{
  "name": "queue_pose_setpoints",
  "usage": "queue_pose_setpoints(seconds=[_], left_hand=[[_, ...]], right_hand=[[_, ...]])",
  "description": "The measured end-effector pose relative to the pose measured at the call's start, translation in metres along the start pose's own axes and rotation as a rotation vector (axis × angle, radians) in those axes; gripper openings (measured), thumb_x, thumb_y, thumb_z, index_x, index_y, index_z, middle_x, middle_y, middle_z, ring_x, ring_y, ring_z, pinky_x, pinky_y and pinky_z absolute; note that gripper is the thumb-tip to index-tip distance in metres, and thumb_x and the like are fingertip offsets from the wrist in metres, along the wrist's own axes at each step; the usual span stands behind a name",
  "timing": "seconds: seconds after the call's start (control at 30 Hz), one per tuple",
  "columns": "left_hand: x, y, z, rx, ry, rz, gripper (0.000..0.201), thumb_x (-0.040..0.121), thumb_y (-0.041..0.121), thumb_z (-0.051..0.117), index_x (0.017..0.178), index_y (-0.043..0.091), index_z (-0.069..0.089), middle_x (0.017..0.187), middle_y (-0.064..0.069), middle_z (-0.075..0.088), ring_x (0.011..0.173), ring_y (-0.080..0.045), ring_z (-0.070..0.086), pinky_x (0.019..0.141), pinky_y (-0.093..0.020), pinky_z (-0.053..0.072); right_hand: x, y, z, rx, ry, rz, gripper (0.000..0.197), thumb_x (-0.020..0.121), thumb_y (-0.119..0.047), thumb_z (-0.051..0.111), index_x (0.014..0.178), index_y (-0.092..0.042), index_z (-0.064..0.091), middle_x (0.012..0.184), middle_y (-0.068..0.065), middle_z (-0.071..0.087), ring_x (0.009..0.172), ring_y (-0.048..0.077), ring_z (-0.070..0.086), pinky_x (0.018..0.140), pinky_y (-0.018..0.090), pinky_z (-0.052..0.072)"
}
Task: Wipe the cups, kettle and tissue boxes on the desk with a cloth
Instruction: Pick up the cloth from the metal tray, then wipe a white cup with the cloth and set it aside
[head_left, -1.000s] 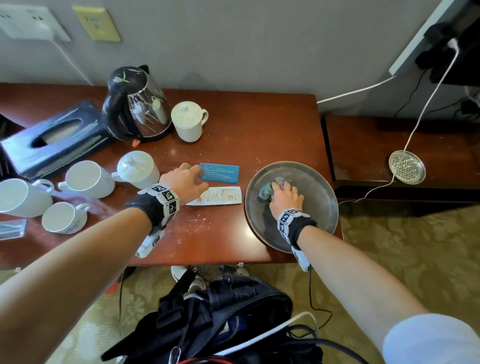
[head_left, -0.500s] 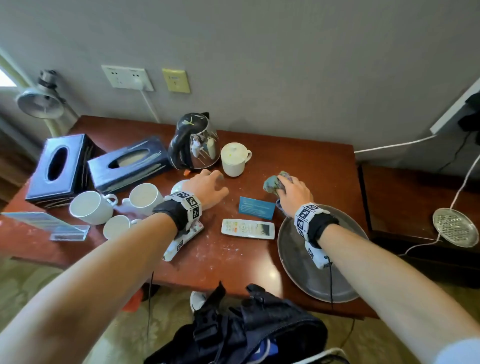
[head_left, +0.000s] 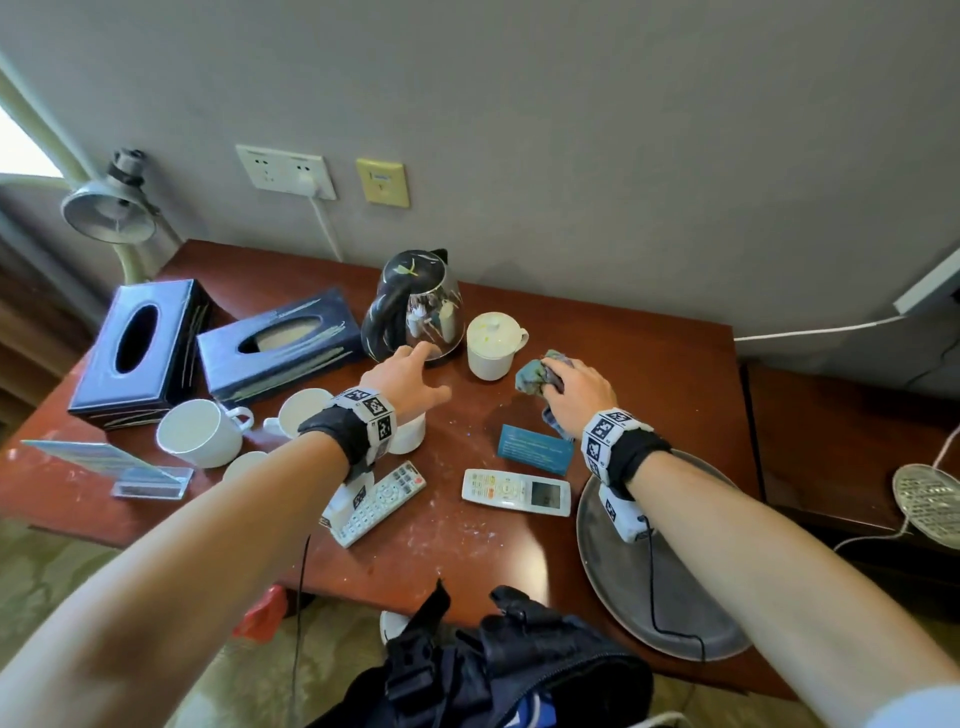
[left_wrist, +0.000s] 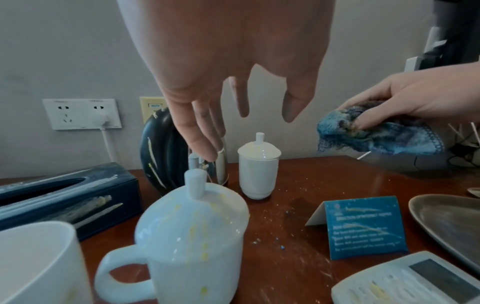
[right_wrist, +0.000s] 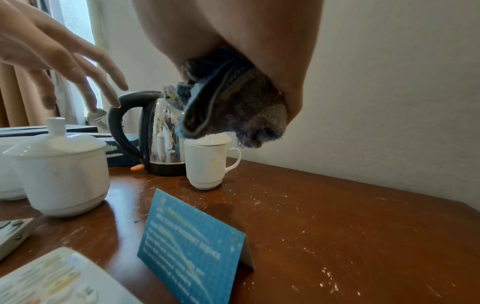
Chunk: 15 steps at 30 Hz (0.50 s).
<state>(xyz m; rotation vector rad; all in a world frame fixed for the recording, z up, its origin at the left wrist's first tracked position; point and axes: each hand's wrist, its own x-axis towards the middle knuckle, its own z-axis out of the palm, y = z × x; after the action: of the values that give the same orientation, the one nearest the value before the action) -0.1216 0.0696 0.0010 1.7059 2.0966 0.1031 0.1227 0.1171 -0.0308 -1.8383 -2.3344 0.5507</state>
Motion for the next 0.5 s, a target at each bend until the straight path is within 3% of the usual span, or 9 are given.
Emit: queue_pose_setpoints(seconds=[0.27,0.5], left_hand=[[0.045,0.021,0.015,-0.196,-0.087,0.026,0.083,0.082,0.045,0.074,0.148,0.032,0.027,0.149,-0.006,0.041,0.124,-0.028,0.054,0.099,-0.043,0.048],[0.089,0.044,0.035,-0.394,-0.118,-0.065,0.112,0.075,0.040,0.081,0.156,0.023,0.006,0.156,-0.014,0.030,0.135,-0.038,0.043,0.112,-0.047,0.037]], right_hand=[[0.014,0.011,0.002,0.028,-0.024,0.080,0.044,0.100,-0.029,0.049,0.144,-0.026,0.046,0.147,0.003,0.048,0.130,0.028,0.045,0.108,0.034,0.035],[0.028,0.026,0.001,0.058,-0.079,0.137,0.045,0.100,-0.030,0.050,0.144,-0.027,0.046,0.148,0.002,0.047,0.133,0.027,0.044,0.110,0.034,0.033]])
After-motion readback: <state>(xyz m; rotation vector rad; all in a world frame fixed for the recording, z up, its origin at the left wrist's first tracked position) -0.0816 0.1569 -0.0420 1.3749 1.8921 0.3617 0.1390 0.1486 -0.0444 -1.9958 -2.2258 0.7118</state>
